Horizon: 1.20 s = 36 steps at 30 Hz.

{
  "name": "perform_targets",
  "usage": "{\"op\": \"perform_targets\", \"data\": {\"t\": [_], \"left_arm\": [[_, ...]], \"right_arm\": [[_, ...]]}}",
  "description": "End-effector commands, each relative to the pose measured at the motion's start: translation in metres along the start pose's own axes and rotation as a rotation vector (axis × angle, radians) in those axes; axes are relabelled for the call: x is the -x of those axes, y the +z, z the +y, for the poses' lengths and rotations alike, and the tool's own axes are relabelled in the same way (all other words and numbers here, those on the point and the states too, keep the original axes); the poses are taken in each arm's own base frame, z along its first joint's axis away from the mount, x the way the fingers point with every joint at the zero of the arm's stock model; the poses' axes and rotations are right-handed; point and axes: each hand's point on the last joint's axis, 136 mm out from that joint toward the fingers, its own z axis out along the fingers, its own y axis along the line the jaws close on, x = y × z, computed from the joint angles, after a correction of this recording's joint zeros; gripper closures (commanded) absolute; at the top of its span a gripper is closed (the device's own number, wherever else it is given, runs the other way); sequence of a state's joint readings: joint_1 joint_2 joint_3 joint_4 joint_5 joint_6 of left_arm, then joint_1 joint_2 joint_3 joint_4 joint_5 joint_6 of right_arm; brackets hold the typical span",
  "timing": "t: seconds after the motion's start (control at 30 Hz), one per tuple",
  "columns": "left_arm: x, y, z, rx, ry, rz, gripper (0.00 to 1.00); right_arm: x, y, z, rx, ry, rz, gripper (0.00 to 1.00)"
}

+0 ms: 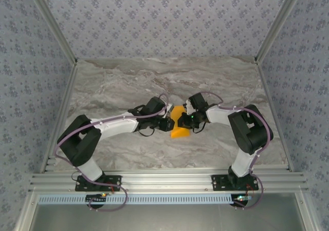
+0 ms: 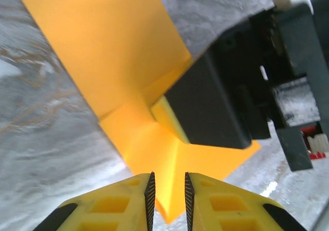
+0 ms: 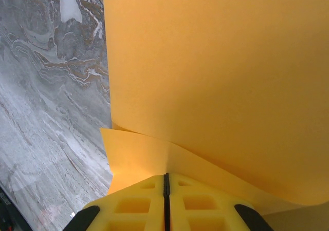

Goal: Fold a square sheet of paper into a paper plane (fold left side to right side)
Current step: Fold the triangle a second time at the center of the table.

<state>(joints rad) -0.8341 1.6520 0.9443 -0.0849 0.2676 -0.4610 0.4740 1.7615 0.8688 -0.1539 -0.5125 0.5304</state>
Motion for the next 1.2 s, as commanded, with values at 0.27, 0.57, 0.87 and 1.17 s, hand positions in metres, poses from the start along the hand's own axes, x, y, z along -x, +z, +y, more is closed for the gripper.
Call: {"op": "perform_targets", "data": {"t": [0.27,0.57,0.87,1.17], "left_arm": [[-0.022,0.026,-0.029,-0.151,-0.053,0.065,0.77],[-0.046,0.041,-0.013,-0.097,-0.079,0.13,0.77],[-0.06,0.042,-0.004,-0.06,-0.097,0.148,0.77],[-0.076,0.038,0.002,-0.041,-0.122,0.172,0.79]], "right_arm": [[-0.021,0.007,-0.022,-0.09,0.029,0.073,0.89],[-0.02,0.004,-0.018,-0.083,0.017,0.069,0.89],[-0.018,0.001,-0.016,-0.089,0.009,0.066,0.89],[-0.018,0.0,-0.018,-0.1,0.009,0.068,0.89]]}}
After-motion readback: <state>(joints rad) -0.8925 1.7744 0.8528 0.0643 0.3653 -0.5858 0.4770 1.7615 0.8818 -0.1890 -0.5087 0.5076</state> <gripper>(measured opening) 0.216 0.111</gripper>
